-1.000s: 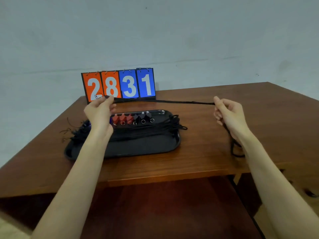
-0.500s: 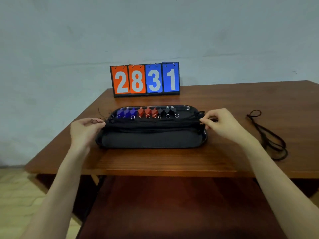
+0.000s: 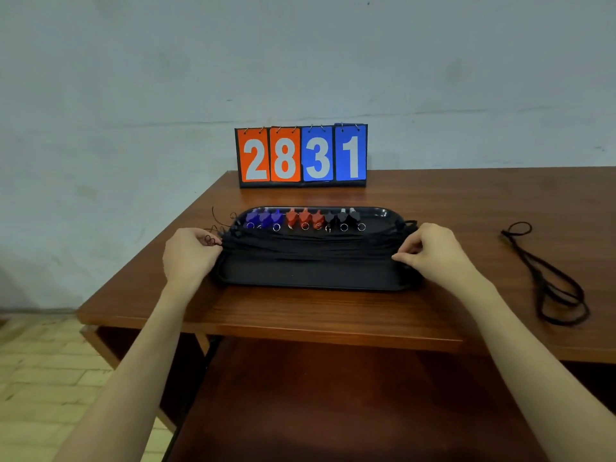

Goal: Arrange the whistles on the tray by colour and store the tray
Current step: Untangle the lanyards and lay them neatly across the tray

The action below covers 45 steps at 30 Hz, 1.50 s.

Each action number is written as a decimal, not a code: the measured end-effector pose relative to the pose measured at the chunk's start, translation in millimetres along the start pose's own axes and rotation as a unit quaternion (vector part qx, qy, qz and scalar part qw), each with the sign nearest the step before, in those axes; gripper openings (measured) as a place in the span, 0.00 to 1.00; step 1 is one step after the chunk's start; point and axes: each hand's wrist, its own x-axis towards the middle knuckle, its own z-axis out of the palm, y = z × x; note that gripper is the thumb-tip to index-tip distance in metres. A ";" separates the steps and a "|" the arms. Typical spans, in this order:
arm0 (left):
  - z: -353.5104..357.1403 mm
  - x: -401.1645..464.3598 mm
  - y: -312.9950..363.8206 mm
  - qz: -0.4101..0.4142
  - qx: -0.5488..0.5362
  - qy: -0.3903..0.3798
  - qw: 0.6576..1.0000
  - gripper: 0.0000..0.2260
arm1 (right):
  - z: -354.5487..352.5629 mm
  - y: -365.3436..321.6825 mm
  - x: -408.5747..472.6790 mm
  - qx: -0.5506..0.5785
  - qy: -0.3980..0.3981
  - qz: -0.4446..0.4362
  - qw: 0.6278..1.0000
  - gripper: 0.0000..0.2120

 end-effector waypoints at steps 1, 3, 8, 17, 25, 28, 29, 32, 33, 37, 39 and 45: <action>0.4 0.6 -0.3 0.002 0.010 -0.002 1.000 0.05 | 1.5 -1.6 0.7 -0.005 0.001 0.006 1.000 0.04; 1.5 1.0 -0.3 0.003 0.021 -0.007 1.000 0.05 | 3.8 -4.4 1.9 -0.017 0.000 0.018 1.000 0.04; 2.7 -4.4 2.9 0.035 0.063 0.024 0.997 0.14 | 9.1 -3.0 6.0 -0.041 0.046 0.021 0.998 0.04; 20.7 -29.0 37.9 0.162 0.001 0.003 0.987 0.13 | -6.2 20.7 -6.3 0.000 0.163 0.038 0.986 0.13; 57.4 -62.3 97.0 0.324 -0.041 -0.179 0.928 0.16 | -50.5 85.0 -14.5 -0.108 0.083 0.267 0.954 0.25; 67.5 -72.0 117.4 0.348 -0.062 -0.204 0.913 0.15 | -64.3 103.4 -8.2 -0.107 0.047 0.307 0.945 0.27; 70.6 -75.1 123.7 0.358 -0.067 -0.206 0.908 0.15 | -68.0 107.5 -6.6 -0.103 0.033 0.317 0.942 0.28; 78.7 -85.5 140.3 0.378 -0.086 -0.215 0.896 0.14 | -79.0 115.2 -6.1 -0.050 0.013 0.305 0.951 0.28; 81.4 -90.1 145.6 0.386 -0.092 -0.219 0.891 0.14 | -82.7 116.6 -7.7 -0.026 0.015 0.300 0.954 0.27; 94.7 -113.8 166.3 0.421 -0.107 -0.245 0.867 0.12 | -92.7 119.7 -21.5 0.055 0.007 0.307 0.950 0.20; 103.3 -128.0 176.1 0.438 -0.108 -0.261 0.853 0.11 | -92.5 118.5 -32.0 0.133 0.001 0.305 0.943 0.15; 129.3 -169.2 204.8 0.462 -0.105 -0.303 0.827 0.08 | -84.6 117.3 -51.6 0.301 0.024 0.259 0.918 0.13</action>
